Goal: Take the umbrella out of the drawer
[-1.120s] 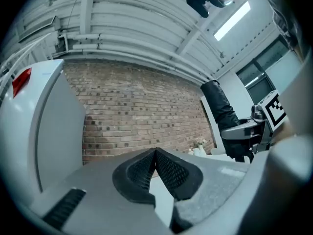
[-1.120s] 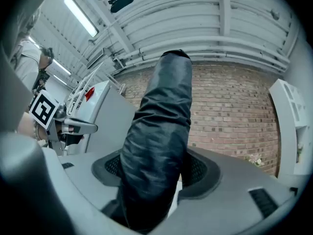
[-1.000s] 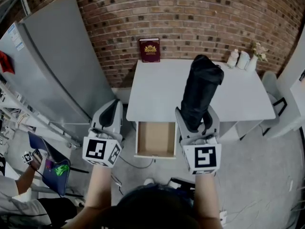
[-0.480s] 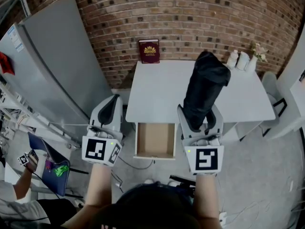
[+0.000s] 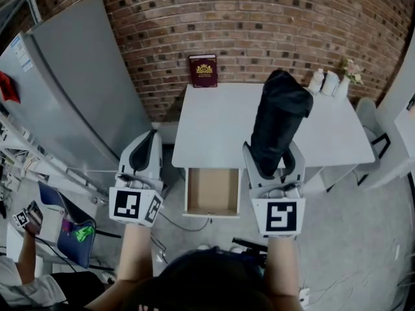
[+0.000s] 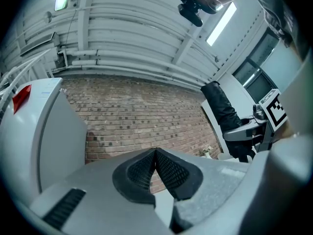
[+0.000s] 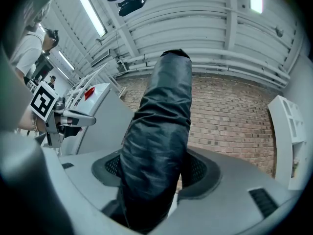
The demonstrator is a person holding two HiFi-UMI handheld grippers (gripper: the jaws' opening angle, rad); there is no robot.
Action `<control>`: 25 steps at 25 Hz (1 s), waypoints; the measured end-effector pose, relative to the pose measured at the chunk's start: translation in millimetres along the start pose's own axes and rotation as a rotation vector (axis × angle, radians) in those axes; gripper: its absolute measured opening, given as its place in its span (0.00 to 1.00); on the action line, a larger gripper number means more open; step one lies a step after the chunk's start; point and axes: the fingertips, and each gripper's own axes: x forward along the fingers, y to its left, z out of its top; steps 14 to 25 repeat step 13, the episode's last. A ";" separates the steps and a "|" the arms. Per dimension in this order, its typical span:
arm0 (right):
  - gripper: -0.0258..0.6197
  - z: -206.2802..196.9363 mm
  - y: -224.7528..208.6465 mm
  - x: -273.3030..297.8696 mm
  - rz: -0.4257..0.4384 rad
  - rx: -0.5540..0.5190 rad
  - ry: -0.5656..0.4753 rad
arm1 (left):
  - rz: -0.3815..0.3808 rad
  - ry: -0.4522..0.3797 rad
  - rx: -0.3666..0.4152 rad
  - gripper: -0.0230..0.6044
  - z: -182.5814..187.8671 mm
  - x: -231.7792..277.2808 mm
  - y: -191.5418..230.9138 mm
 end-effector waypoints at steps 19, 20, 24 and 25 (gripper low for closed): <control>0.46 3.9 4.7 -1.6 -0.006 -0.024 0.001 | 0.023 -0.025 -0.010 0.03 5.5 -3.7 14.3; 0.46 3.9 4.7 -1.6 -0.006 -0.024 0.001 | 0.023 -0.025 -0.010 0.03 5.5 -3.7 14.3; 0.46 3.9 4.7 -1.6 -0.006 -0.024 0.001 | 0.023 -0.025 -0.010 0.03 5.5 -3.7 14.3; 0.46 3.9 4.7 -1.6 -0.006 -0.024 0.001 | 0.023 -0.025 -0.010 0.03 5.5 -3.7 14.3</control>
